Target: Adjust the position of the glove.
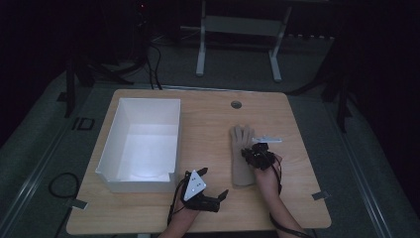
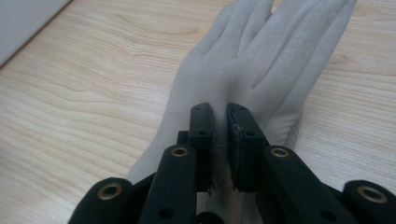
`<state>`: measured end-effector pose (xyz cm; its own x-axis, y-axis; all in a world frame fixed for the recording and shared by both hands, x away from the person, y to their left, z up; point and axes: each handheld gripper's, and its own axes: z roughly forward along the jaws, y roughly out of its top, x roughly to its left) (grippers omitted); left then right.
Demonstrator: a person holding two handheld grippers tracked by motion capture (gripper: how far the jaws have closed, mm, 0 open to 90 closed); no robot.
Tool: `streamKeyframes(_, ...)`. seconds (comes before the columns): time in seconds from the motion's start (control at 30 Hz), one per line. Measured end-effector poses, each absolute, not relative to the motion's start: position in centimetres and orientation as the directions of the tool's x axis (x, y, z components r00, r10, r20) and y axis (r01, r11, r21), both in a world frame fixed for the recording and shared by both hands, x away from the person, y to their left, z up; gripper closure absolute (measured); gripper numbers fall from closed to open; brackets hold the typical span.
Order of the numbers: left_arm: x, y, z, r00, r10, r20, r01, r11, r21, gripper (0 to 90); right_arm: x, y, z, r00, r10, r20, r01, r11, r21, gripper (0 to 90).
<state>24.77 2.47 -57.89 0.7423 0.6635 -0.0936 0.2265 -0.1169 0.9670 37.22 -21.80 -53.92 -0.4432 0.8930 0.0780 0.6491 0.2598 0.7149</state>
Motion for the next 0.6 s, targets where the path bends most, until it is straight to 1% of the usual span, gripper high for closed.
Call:
streamKeyframes(0.03, 24.8, 2.5, -57.9, 0.742, 0.664, -0.095, 0.227, -0.116, 0.967, 0.4, 37.2, -21.8, -53.9, -0.448, 0.891, 0.077, 0.651, 0.265, 0.712, 78.2)
streamKeyframes(0.1, 24.8, 2.5, -57.9, 0.742, 0.664, -0.094, 0.227, -0.116, 0.967, 0.4, 37.2, -21.9, -53.8, -0.458, 0.885, 0.085, 0.650, 0.268, 0.711, 71.8)
streamKeyframes(0.17, 24.8, 2.5, -57.9, 0.742, 0.664, -0.093, 0.227, -0.117, 0.967, 0.5, 37.2, -22.0, -53.7, -0.461, 0.883, 0.092, 0.645, 0.262, 0.718, 63.2)
streamKeyframes(0.23, 24.8, 2.4, -57.9, 0.742, 0.664, -0.092, 0.226, -0.119, 0.967, 0.4, 37.1, -22.3, -53.3, -0.469, 0.876, 0.112, 0.642, 0.252, 0.724, 57.0)
streamKeyframes(0.3, 24.8, 2.4, -57.9, 0.742, 0.665, -0.089, 0.225, -0.122, 0.967, 0.4, 37.0, -22.5, -52.8, -0.487, 0.867, 0.106, 0.626, 0.261, 0.735, 50.1)
streamKeyframes(0.37, 24.7, 2.4, -57.9, 0.743, 0.664, -0.085, 0.224, -0.127, 0.966, 0.4, 37.0, -22.8, -52.3, -0.499, 0.860, 0.104, 0.612, 0.264, 0.746, 45.8)
streamKeyframes(0.43, 24.7, 2.4, -57.9, 0.743, 0.664, -0.086, 0.224, -0.125, 0.966, 0.4, 37.0, -23.2, -51.7, -0.505, 0.858, 0.089, 0.594, 0.271, 0.757, 38.2)
streamKeyframes(0.47, 24.8, 2.4, -57.9, 0.744, 0.663, -0.086, 0.225, -0.127, 0.966, 0.4, 37.1, -23.3, -51.5, -0.506, 0.858, 0.088, 0.590, 0.271, 0.761, 36.6)
streamKeyframes(0.6, 24.8, 2.2, -57.8, 0.742, 0.666, -0.079, 0.227, -0.139, 0.964, 0.4, 37.3, -24.0, -51.0, -0.539, 0.835, 0.108, 0.580, 0.275, 0.767, 20.4)
